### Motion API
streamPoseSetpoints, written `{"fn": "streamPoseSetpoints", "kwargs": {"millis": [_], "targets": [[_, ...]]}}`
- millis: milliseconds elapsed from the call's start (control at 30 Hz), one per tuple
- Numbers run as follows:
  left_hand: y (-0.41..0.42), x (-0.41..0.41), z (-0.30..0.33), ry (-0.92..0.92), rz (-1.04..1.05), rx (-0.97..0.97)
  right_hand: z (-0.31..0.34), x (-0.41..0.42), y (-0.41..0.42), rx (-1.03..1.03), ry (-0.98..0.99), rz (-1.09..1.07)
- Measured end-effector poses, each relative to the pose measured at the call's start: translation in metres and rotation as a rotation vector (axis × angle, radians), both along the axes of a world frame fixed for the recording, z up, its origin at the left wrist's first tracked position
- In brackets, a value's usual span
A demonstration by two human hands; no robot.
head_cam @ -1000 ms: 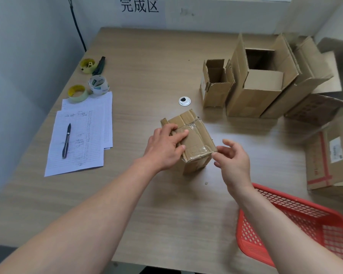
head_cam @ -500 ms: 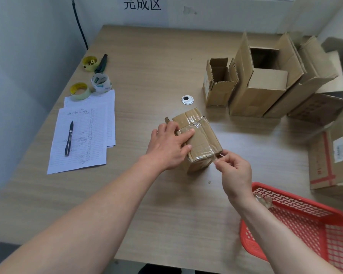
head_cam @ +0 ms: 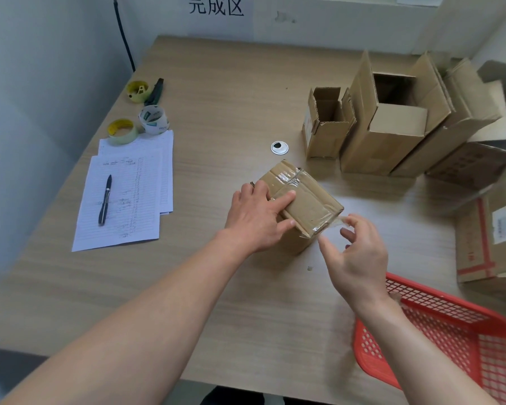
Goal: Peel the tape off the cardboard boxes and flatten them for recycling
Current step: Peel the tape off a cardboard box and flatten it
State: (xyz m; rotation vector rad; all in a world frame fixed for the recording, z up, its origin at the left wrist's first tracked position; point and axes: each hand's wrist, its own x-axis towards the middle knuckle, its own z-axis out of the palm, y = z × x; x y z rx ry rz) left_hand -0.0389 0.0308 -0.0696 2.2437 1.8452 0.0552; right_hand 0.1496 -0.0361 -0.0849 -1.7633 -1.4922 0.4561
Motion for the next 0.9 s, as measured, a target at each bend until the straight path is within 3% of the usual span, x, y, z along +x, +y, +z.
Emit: {"fn": "streamPoseSetpoints", "kwargs": {"millis": [100, 200, 267, 367, 500, 667, 800, 900], "targets": [[0.001, 0.000, 0.001, -0.020, -0.004, 0.002, 0.008, 0.004, -0.002, 0.041, 0.053, 0.010], [0.004, 0.004, 0.001, -0.042, -0.014, 0.000, 0.008, 0.010, 0.011, 0.182, -0.135, 0.265], [0.006, 0.007, 0.003, -0.042, -0.023, -0.001, 0.004, 0.010, 0.019, 0.160, -0.249, 0.415], [0.008, 0.009, 0.005, -0.044, -0.020, -0.017, -0.005, 0.006, 0.024, 0.049, -0.352, 0.444], [0.007, 0.008, 0.005, -0.054, -0.012, -0.024, -0.010, -0.002, 0.024, 0.092, -0.321, 0.391], [0.005, 0.007, 0.004, -0.073, -0.004, -0.033, -0.012, 0.000, 0.023, 0.183, -0.294, 0.473], [0.005, 0.006, 0.003, -0.113, 0.001, -0.037, -0.014, 0.015, 0.021, 0.111, -0.160, 0.507], [0.004, 0.012, 0.003, -0.141, -0.014, -0.022, -0.012, 0.022, 0.019, 0.090, -0.023, 0.400]]}}
